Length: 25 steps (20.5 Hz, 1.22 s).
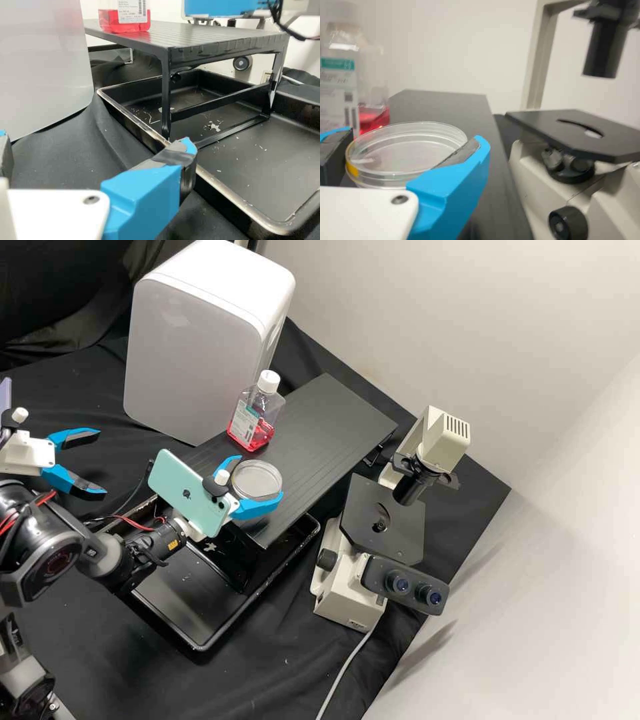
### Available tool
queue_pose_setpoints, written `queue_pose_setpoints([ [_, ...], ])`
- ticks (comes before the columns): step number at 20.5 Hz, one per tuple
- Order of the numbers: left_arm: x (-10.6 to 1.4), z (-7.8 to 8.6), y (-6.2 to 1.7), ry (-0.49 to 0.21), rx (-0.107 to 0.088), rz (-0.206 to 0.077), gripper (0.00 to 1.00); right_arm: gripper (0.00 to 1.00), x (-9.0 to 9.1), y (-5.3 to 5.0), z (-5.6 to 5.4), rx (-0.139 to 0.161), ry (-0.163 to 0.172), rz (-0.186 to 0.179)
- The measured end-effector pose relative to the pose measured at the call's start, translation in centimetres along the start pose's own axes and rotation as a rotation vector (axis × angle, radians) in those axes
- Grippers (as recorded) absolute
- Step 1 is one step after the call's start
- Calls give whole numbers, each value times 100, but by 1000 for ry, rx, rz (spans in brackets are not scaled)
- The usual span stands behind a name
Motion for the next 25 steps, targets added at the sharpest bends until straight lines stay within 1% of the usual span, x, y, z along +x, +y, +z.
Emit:
queue_pose_setpoints([
  [2,0,0,0,0,0,0,100,0,18,-112,35,-18,-13,-42],
  [3,0,0,0,0,0,0,100,0,21,-143,44,-19,-16,-53],
  [10,0,0,0,0,0,0,100,0,33,-161,70,-21,-10,-41],
  [14,0,0,0,0,0,0,100,0,36,-131,103,-22,-22,-31],
  [20,0,0,0,0,0,0,100,0,39,-62,177,-24,-50,-5],
  [25,0,0,0,0,0,0,100,0,39,-60,180,-24,-51,-4],
])
